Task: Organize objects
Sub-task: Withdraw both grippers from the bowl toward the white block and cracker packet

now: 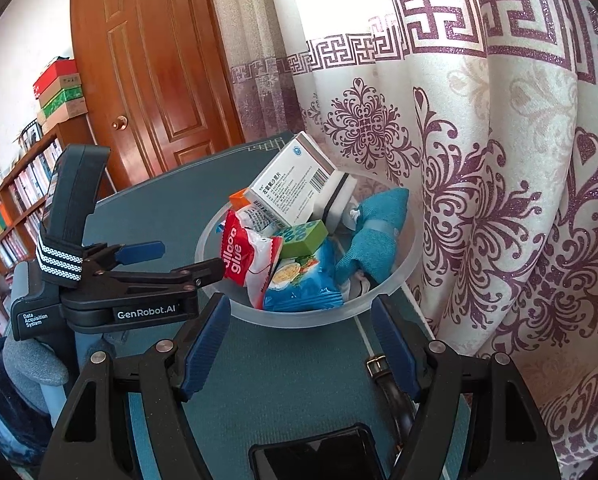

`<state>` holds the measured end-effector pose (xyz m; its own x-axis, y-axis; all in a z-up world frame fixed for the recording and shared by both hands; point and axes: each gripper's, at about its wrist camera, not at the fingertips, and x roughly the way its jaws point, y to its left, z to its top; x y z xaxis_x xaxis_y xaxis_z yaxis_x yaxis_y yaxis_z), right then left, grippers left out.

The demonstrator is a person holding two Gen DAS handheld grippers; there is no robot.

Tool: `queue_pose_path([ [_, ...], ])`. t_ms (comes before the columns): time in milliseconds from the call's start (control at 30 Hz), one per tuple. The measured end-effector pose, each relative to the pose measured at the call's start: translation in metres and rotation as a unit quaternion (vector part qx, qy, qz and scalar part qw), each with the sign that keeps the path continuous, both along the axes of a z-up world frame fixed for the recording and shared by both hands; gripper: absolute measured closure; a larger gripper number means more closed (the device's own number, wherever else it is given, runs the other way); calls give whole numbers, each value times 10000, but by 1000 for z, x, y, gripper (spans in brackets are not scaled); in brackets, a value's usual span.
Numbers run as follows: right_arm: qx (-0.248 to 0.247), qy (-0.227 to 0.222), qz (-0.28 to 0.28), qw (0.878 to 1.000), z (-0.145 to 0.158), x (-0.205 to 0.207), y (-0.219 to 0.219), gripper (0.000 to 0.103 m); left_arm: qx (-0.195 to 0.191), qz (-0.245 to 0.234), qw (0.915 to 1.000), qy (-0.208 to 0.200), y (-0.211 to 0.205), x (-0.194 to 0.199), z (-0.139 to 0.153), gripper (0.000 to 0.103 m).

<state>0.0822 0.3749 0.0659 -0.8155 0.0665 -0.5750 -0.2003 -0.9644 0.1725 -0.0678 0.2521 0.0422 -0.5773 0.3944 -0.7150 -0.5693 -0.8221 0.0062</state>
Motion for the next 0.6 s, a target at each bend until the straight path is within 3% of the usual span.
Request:
queue_pose_path([
  [300, -23, 24, 110, 9999, 3, 1, -10, 29, 85, 248, 9997, 12, -20, 5, 9, 1],
  [600, -62, -65, 269, 9996, 0, -2, -26, 29, 31, 523, 9986, -15, -44, 4, 7, 1],
])
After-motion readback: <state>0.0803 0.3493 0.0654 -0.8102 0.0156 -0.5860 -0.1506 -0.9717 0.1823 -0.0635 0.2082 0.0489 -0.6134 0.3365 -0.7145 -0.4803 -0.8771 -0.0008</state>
